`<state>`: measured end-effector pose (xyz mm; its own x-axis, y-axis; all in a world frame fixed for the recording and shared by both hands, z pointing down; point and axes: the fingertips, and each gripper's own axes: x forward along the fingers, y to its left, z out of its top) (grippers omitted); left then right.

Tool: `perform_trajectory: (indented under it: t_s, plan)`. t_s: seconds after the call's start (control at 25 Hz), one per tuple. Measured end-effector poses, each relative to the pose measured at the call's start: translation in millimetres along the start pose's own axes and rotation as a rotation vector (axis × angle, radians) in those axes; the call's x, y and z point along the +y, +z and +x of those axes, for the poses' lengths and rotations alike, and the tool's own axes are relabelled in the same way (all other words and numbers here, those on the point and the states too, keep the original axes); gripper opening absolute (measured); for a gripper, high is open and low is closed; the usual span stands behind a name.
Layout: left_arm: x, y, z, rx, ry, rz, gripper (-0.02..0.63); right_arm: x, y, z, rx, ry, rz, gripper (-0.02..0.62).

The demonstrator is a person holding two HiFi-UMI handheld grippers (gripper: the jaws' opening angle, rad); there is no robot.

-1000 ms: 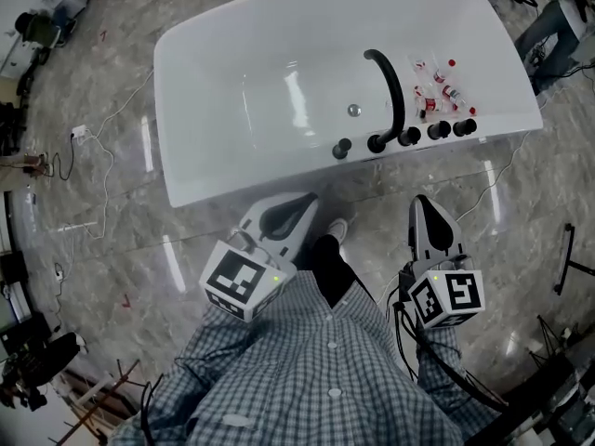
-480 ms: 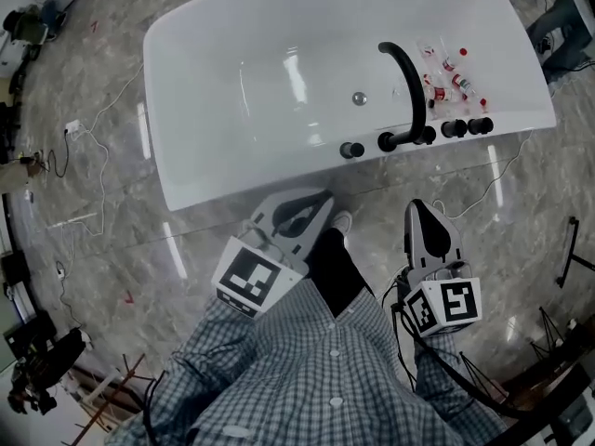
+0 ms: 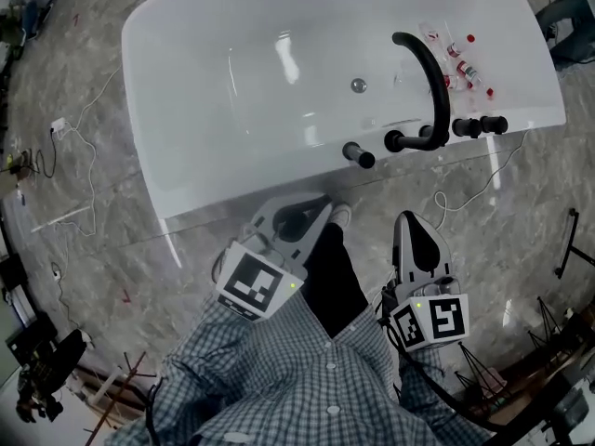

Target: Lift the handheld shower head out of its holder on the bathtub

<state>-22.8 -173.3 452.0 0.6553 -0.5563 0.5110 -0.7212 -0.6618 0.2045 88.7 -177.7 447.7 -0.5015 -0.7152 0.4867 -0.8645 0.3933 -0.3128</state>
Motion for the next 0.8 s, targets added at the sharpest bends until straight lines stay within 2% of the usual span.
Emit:
perform_trajectory:
  t_s: [0.2, 0.4, 0.68, 0.8]
  plan:
    - [-0.6, -18.9, 23.8, 0.029, -0.059, 0.089, 0.009, -10.8, -12.1, 17.1, 0.024, -0.024, -0.009, 0.017]
    - [4.6, -38.6, 39.3, 0.074, -0.096, 0.231, 0.009, -12.8, -20.7, 31.3, 0.042, -0.048, -0.017, 0.017]
    - [26.2, -65.0, 66.5, 0.116, -0.107, 0.301, 0.009, -24.7, -40.7, 40.5, 0.077, -0.092, 0.004, 0.017]
    - [30.3, -72.3, 79.3, 0.130, -0.122, 0.301, 0.009, -32.1, -49.9, 40.8, 0.090, -0.108, 0.031, 0.017]
